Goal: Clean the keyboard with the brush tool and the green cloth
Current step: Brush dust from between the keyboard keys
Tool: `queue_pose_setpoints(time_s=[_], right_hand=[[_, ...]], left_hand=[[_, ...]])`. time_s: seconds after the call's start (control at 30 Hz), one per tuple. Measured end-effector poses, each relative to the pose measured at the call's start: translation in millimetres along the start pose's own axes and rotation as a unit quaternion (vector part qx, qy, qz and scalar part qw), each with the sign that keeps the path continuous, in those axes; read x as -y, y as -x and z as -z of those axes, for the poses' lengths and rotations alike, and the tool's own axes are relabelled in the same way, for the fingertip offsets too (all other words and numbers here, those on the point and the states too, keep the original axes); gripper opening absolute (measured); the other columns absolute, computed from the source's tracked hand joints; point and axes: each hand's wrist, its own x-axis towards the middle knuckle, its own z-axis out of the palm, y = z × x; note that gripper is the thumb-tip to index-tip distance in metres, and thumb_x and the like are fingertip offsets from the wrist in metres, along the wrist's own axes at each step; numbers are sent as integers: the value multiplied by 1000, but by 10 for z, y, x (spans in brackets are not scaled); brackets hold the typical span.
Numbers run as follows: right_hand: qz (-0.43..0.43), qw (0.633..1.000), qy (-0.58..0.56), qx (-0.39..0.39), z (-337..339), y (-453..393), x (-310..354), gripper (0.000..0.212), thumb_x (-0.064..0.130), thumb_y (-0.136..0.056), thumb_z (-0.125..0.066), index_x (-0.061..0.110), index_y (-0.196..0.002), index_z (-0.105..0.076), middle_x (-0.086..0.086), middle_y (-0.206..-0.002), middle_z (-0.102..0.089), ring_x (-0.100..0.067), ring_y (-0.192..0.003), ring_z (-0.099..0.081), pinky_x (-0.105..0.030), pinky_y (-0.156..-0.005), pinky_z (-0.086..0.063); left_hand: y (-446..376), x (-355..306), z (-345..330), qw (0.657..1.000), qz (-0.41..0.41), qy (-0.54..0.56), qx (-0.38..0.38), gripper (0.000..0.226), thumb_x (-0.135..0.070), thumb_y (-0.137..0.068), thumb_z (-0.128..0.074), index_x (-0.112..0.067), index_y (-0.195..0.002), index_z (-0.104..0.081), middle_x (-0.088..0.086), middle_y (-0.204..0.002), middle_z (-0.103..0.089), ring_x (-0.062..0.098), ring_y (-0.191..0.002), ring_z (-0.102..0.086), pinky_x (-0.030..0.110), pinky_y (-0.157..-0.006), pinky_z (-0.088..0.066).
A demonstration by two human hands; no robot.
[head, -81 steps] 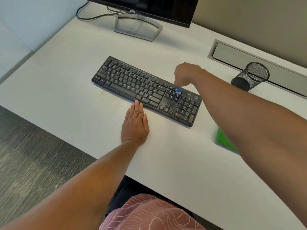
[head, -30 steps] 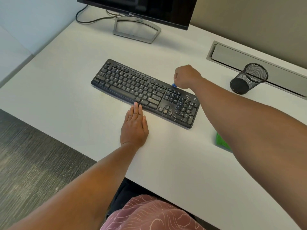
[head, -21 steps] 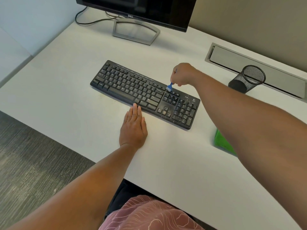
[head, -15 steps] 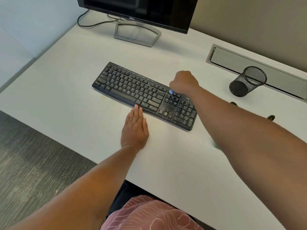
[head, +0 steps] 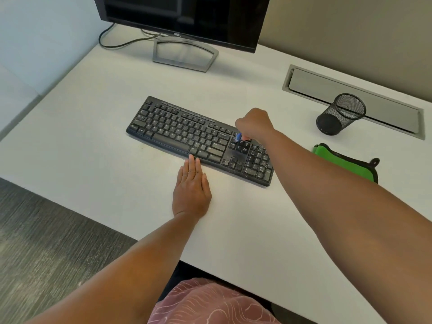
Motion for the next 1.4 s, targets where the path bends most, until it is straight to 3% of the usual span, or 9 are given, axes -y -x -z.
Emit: queue_pose_setpoints(time_s=[0.13,0.3,0.43,0.53,0.67,0.8,1.0,1.1,1.4], right_hand=[[-24,995,9,91,-100,9,114,17,7,-92,-41,3,-85,-56,-12,-83,-67,-18,-60,-61,-23,-59,-47],[-2,1000,-16,-8,-78,-24,142,16,5,-84,-46,3,-78,-61,-11,-78,-66,-21,-61,-58,-22,-50,-42],[-45,996,35,67,-140,65,154,19,8,-95,-48,-2,-100,-64,-9,-85,-67,-15,-60,-55,-22,-49,-35],[-43,994,44,95,-77,51,221,20,8,-97,-40,2,-91,-58,-12,-85,-66,-20,-75,-63,-22,-59,-43],[-26,999,24,-36,-49,17,196,27,4,-80,-45,-2,-88,-70,-9,-77,-67,-20,-67,-58,-22,-53,-42],[-42,996,42,68,-101,102,159,20,9,-92,-42,7,-75,-53,-7,-68,-61,-15,-54,-56,-23,-53,-41],[-47,999,19,-18,-9,91,20,22,3,-77,-45,-2,-77,-66,-14,-71,-62,-17,-53,-44,-24,-47,-34],[-41,999,8,22,-50,148,-49,10,9,-88,-53,4,-87,-61,-8,-70,-56,-18,-57,-51,-28,-57,-48],[11,998,61,27,-106,160,-66,12,7,-87,-52,3,-84,-63,-9,-78,-61,-26,-75,-60,-24,-52,-43]], left_hand=[[-15,7,-20,1000,-2,-4,16,60,-33,-105,-9,-8,-160,-13,9,-168,-5,20,-156,-3,31,-126,1],[-14,40,-31,999,-9,-8,32,61,-34,-103,-3,-9,-158,-4,8,-168,1,19,-156,3,31,-125,5],[-24,49,-38,999,-9,-5,34,58,-34,-103,-2,-10,-156,1,8,-167,4,19,-156,4,31,-125,5],[-22,61,-39,999,-12,-2,38,58,-35,-102,0,-11,-155,4,5,-164,11,19,-156,6,31,-125,7],[-25,69,-49,999,-12,-2,42,57,-34,-103,-2,-11,-155,5,3,-162,15,16,-155,10,32,-125,7],[-30,73,-47,999,-10,-2,47,58,-34,-102,0,-12,-155,5,3,-162,15,14,-153,13,32,-126,6],[-41,67,-49,999,-9,-10,51,57,-34,-103,-2,-11,-156,5,2,-162,16,12,-151,17,31,-125,8],[-31,66,-44,999,-8,-12,49,57,-33,-103,-3,-12,-155,5,2,-162,16,12,-151,16,31,-125,8],[-28,57,-33,999,-4,-2,41,57,-33,-104,-6,-11,-156,1,1,-162,13,13,-154,9,31,-126,6]])
